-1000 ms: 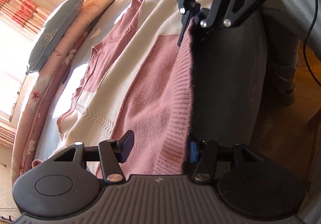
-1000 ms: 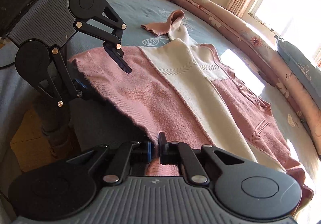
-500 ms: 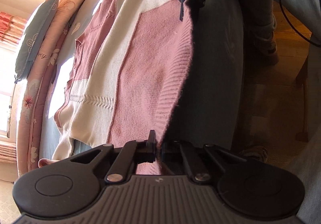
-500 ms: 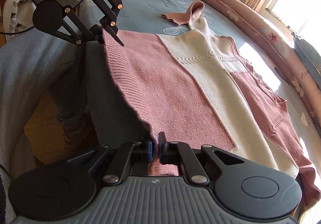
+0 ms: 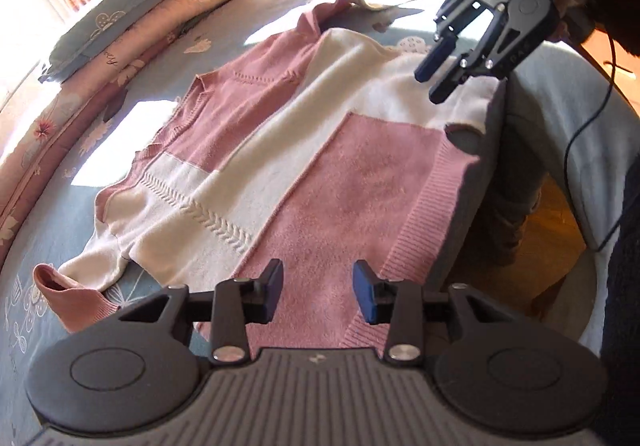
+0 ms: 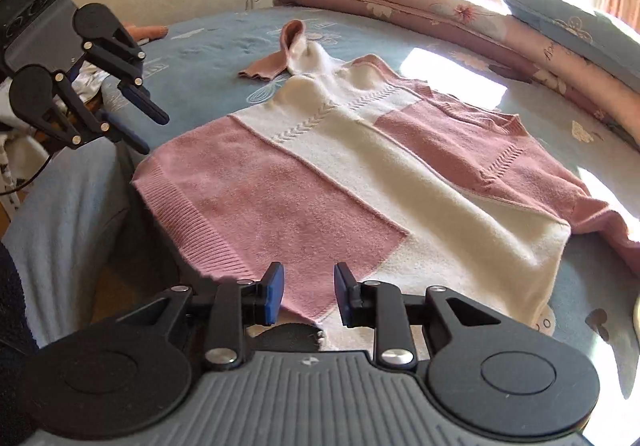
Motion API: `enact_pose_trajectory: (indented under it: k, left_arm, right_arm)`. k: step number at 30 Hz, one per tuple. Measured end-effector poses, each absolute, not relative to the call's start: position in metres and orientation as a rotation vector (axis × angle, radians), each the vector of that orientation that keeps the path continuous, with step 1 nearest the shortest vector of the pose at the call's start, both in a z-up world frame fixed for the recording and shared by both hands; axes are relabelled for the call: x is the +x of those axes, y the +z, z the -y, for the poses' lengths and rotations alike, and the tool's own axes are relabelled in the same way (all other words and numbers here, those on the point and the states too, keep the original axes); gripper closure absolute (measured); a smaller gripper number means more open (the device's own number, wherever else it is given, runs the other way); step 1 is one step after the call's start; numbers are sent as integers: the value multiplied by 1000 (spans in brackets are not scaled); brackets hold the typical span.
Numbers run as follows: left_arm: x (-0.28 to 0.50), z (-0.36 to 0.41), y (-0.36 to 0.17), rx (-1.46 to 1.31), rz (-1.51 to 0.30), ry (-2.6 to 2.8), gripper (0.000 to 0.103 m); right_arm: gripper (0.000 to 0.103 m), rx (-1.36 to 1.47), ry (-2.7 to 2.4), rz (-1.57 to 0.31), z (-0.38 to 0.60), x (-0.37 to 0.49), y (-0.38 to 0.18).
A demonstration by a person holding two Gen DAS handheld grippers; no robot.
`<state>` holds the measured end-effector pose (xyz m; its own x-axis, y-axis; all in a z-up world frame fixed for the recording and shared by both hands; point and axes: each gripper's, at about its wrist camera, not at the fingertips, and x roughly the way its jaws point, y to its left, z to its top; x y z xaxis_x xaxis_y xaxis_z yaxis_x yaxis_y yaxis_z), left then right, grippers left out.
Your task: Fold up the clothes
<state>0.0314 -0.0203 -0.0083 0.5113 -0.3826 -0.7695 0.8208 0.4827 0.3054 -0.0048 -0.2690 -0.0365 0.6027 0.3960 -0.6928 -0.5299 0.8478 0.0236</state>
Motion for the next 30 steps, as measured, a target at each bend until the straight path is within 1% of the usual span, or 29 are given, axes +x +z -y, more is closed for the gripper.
enact_pose_trajectory:
  k: [3, 5, 9, 13, 14, 17, 19, 22, 25, 28, 30]
  left_arm:
    - [62, 34, -10, 545, -706, -764, 57]
    - [79, 48, -26, 477, -744, -757, 57]
    - [96, 69, -61, 417, -823, -718, 57]
    - [101, 66, -85, 421, -880, -631, 56]
    - [100, 59, -86, 411, -874, -621, 51]
    - [98, 40, -87, 366, -899, -599, 43]
    - [98, 36, -82, 367, -905, -588, 43]
    - [101, 43, -71, 363, -863, -569, 43]
    - [105, 52, -64, 333, -844, -568, 43]
    - [109, 56, -71, 311, -868, -538, 43]
    - [108, 52, -84, 309, -934, -498, 43]
  right_arm:
    - [70, -20, 391, -786, 302, 15, -45]
    - [70, 77, 354, -801, 315, 23, -54]
    - [69, 104, 307, -843, 312, 35, -72]
    - [69, 79, 236, -925, 316, 29, -88]
    - [69, 69, 233, -928, 320, 21, -89]
    - [68, 40, 207, -953, 334, -3, -88]
    - [68, 40, 194, -964, 337, -7, -84]
    - [62, 30, 180, -916, 328, -1, -77]
    - [61, 48, 147, -876, 321, 15, -75]
    - [61, 110, 77, -890, 325, 30, -84]
    - [60, 123, 59, -894, 328, 28, -89]
